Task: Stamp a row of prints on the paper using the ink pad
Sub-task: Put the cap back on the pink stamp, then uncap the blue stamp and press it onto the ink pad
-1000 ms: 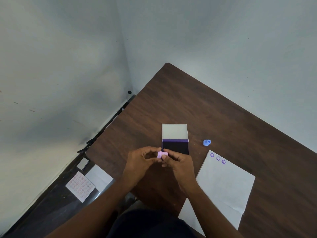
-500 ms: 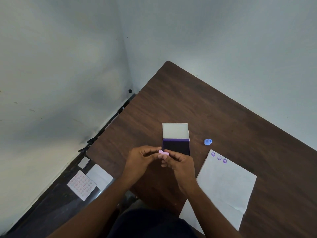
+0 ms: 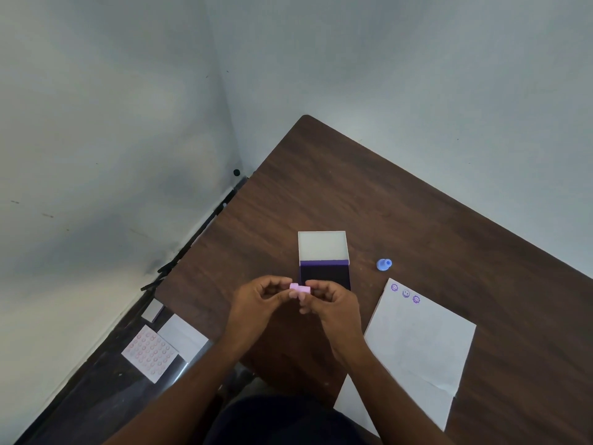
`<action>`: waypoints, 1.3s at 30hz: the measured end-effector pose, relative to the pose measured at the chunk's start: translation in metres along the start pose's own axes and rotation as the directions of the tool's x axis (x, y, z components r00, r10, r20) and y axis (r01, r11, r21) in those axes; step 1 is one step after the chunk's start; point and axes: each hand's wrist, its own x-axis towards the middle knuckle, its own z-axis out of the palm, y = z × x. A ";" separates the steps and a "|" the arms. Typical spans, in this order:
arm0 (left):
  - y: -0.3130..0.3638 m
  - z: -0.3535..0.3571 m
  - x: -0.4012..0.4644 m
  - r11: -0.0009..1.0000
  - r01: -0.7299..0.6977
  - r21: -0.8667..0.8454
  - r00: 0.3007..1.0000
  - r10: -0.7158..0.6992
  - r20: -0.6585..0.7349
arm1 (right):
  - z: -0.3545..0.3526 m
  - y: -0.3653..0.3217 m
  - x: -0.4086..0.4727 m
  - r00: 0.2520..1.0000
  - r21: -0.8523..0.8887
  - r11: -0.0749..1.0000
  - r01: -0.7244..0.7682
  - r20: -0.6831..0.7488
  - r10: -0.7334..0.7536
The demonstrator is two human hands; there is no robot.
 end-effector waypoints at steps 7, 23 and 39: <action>0.015 0.016 0.010 0.992 0.010 0.123 0.999 -0.017 0.051 | -0.028 -0.004 0.018 0.996 -0.186 0.983 0.006 -0.082 -0.021; 0.069 0.106 0.068 0.853 -0.245 0.461 0.967 0.180 0.180 | -0.101 -0.012 0.085 0.873 -0.848 0.526 0.067 -0.205 -0.442; 0.061 0.129 0.087 0.822 -0.199 0.534 0.977 0.124 0.175 | -0.108 0.006 0.111 0.880 -0.840 0.541 0.052 -0.218 -0.423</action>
